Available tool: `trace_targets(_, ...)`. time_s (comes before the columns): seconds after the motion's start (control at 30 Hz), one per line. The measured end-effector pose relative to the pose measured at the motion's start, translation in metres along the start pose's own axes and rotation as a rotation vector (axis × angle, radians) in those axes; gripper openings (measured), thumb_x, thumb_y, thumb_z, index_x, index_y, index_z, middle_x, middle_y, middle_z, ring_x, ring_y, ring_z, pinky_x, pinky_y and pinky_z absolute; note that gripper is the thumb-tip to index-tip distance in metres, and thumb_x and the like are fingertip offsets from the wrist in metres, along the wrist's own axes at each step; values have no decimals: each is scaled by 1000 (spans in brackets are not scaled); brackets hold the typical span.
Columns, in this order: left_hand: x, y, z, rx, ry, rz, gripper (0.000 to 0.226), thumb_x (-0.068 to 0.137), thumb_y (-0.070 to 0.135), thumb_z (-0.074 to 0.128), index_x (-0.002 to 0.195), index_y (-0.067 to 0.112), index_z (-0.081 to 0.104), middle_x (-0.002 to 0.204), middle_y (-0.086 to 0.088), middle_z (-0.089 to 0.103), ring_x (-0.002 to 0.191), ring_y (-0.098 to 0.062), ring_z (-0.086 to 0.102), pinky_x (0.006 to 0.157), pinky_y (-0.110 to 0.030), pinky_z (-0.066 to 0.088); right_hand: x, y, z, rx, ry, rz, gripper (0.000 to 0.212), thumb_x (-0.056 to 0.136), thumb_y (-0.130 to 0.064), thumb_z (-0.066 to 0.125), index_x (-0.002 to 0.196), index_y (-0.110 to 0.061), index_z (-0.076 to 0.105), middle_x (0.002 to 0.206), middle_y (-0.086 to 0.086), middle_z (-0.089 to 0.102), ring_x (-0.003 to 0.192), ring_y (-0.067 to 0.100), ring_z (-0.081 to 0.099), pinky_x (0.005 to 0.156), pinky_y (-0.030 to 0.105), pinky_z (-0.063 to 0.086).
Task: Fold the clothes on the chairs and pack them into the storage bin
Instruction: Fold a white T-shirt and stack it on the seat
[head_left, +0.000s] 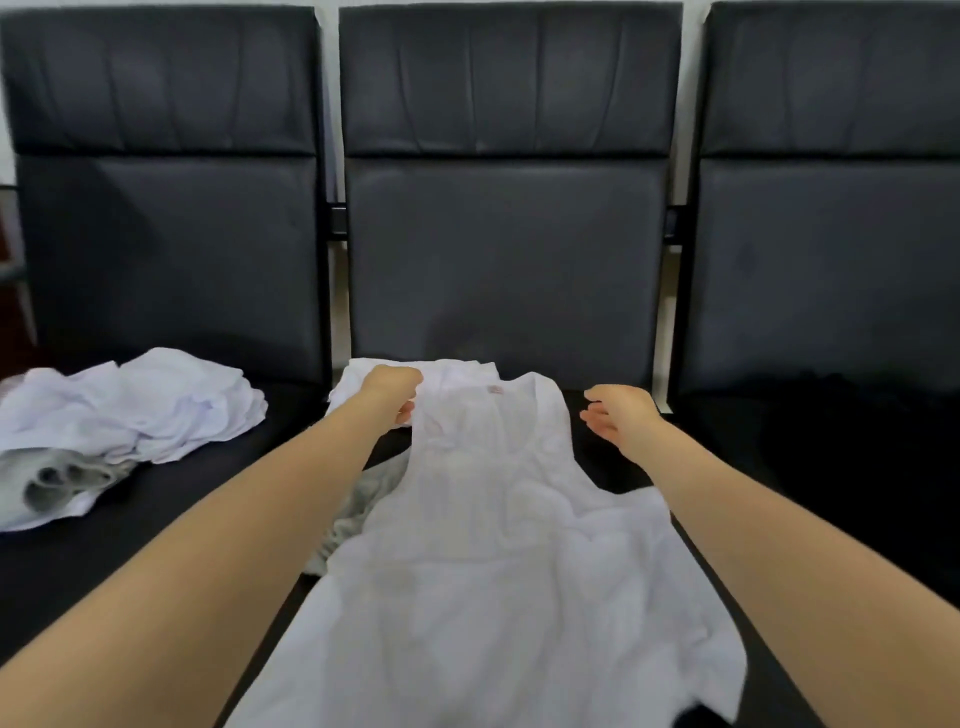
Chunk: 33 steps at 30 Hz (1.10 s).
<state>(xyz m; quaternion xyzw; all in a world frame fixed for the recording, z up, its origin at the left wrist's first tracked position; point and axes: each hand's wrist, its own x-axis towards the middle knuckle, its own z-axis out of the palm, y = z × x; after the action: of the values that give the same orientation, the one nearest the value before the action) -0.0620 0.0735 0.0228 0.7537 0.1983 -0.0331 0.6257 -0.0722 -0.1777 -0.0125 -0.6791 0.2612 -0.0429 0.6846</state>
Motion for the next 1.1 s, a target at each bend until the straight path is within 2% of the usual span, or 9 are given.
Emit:
trace_targets(0.2,-61,-36,-19,383,-113,102,21,94,23,51,78,11,48,74,-4,46,62,-18,44,58,-26,36,-71,25,-52,-773,-17,-179,31,93,-17,57,116,3,63,110,19,65,107,31,61,97,39,48)
trace_targets(0.33,-87,-71,-39,514,-261,123,38,89,38,62,109,6,64,105,-5,66,93,-22,63,74,-27,50,-96,51,-74,-1015,-128,-284,33,88,-31,64,109,-6,67,113,13,66,105,24,60,97,37,44)
trace_targets(0.43,-99,-82,-46,473,-254,218,29,88,30,65,104,7,69,100,-5,69,93,-22,65,82,-29,51,-104,56,-77,-960,-254,-321,24,85,-33,67,102,-16,67,104,2,65,95,16,60,86,31,49)
trace_targets(0.5,-105,-81,-48,515,-225,284,18,90,28,62,85,11,66,85,-2,64,79,-18,60,68,-25,45,-111,61,-78,-1001,-280,-363,26,84,-34,68,100,-14,67,99,2,64,93,17,60,80,30,47)
trace_targets(0.63,-110,-89,-57,609,-108,378,42,91,27,60,58,11,41,57,-1,38,53,-14,37,50,-26,26,-113,65,-85,-962,-190,-458,20,87,-22,63,87,-2,68,87,14,65,81,23,60,73,32,46)
trace_targets(0.73,-108,-91,-67,449,-76,371,30,94,25,52,67,13,46,69,-4,42,62,-18,40,54,-28,29,-116,59,-90,-721,-114,-481,20,89,-17,61,75,-4,66,71,8,59,72,19,55,70,33,44)
trace_targets(0.9,-113,-77,-64,-176,-64,76,11,87,26,48,87,18,57,89,-5,56,85,-25,53,74,-32,42,-115,37,-82,33,24,-243,23,89,-19,63,110,-11,67,110,9,66,103,29,61,95,44,49)
trace_targets(1.0,-102,-75,-71,-110,-42,58,15,92,30,48,100,19,54,99,-5,56,94,-27,55,86,-35,46,-113,34,-79,50,120,-258,28,92,-19,59,118,-10,63,109,4,61,103,23,55,92,38,47)
trace_targets(1.1,-90,-81,-85,162,33,271,6,93,20,49,91,15,52,85,-1,49,75,-16,46,69,-27,40,-108,41,-83,-168,204,-307,22,93,-15,54,109,-5,65,112,15,63,96,27,56,89,39,47)
